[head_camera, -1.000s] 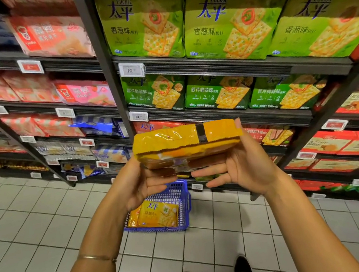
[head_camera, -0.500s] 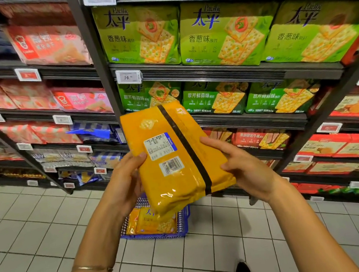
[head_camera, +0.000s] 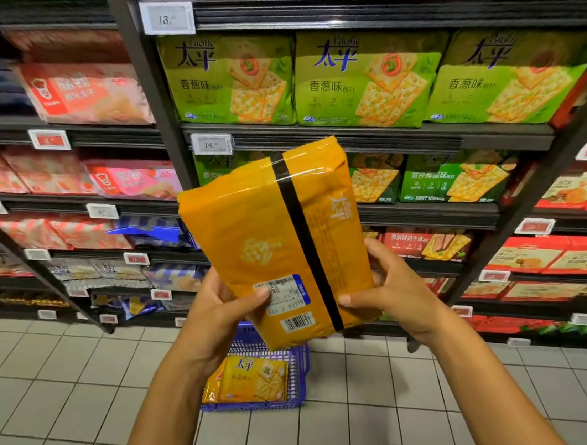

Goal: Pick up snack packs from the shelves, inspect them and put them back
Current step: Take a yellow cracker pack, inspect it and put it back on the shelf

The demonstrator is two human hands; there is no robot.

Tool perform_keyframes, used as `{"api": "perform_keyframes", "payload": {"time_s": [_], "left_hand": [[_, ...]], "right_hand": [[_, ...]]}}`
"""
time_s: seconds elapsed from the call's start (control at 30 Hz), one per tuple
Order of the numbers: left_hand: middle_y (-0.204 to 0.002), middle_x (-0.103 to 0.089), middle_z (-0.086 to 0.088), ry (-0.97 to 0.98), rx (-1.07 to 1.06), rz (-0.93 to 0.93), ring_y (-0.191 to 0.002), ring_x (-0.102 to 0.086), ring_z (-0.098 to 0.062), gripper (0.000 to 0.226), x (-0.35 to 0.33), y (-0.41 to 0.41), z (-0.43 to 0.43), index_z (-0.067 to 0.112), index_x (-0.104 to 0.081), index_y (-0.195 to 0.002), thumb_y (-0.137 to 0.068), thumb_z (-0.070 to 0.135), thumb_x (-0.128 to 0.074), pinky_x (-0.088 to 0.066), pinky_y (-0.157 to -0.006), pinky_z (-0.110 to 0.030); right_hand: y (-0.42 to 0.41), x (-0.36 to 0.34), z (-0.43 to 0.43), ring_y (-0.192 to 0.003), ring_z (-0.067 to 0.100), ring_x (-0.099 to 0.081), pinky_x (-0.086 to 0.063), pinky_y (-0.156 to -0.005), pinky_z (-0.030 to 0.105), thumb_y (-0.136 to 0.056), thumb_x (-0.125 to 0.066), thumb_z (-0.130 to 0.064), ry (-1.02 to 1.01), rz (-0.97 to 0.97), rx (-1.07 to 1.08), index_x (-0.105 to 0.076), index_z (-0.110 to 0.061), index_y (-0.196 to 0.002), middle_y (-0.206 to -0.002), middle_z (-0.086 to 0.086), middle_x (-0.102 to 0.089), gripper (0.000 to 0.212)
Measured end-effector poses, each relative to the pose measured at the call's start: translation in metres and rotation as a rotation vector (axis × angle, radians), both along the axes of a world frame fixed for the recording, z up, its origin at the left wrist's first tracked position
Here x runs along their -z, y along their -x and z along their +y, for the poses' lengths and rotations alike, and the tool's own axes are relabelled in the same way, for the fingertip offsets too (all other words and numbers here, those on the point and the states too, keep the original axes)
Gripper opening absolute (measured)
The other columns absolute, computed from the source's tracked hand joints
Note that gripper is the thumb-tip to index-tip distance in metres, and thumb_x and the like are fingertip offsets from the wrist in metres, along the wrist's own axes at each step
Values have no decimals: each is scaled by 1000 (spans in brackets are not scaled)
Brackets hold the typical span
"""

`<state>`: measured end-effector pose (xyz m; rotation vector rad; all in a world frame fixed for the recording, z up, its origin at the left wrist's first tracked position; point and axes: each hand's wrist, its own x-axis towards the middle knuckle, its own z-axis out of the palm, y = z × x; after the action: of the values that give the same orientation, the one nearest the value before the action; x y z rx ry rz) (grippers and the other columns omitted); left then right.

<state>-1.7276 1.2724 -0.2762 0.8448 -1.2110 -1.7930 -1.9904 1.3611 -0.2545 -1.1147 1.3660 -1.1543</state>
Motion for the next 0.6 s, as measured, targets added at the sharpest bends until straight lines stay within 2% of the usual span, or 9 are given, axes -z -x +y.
{"api": "perform_keyframes", "payload": {"time_s": [0.1, 0.27, 0.37, 0.43, 0.53, 0.6], "left_hand": [[-124, -75, -11, -5, -10, 0, -113, -73, -29, 86, -2, 1, -2, 15, -55, -134, -61, 30, -98, -61, -83, -32], [-124, -75, -11, 12, -23, 15, -113, -73, -29, 76, -3, 3, -4, 17, -55, -134, -66, 24, -88, -62, -81, -32], [-122, -76, -9, 29, -45, 19, -112, -73, -29, 71, -6, 6, -3, 19, -56, -132, -68, 18, -88, -62, -79, -31], [-124, -75, -9, 58, -32, 20, -115, -71, -33, 72, -12, 10, -1, 14, -54, -136, -71, 15, -85, -62, -79, -33], [-130, -72, -7, 117, 17, 36, -121, -68, -31, 73, -29, 17, 5, 19, -54, -140, -74, 26, -86, -60, -84, -33], [-140, -67, -5, 164, 101, 68, -129, -64, -29, 73, -44, 20, 11, 26, -55, -144, -81, 49, -83, -60, -93, -40]], "right_hand": [[-2, -1, -1, -111, 15, -72, -61, -81, 26, -69, -86, -17, 15, -3, 8, -56, -31, -131, -122, -5, -73, 71], [-1, -2, -1, -115, 14, -70, -60, -85, 27, -73, -85, -24, 36, -6, 24, -56, -32, -132, -125, -7, -72, 66], [1, -2, -1, -119, 14, -68, -59, -87, 28, -74, -86, -38, 54, -16, 27, -55, -32, -135, -129, -8, -71, 69], [1, -2, -3, -120, 14, -68, -58, -90, 32, -76, -83, -45, 63, -24, 41, -54, -31, -138, -132, -7, -70, 70], [2, 1, -8, -121, 24, -69, -59, -95, 42, -85, -80, -36, 88, -131, 119, -51, -23, -142, -134, 3, -70, 66], [3, 1, -10, -120, 29, -69, -61, -93, 46, -86, -75, -34, 97, -245, 202, -52, -21, -141, -132, 6, -71, 61]]}}
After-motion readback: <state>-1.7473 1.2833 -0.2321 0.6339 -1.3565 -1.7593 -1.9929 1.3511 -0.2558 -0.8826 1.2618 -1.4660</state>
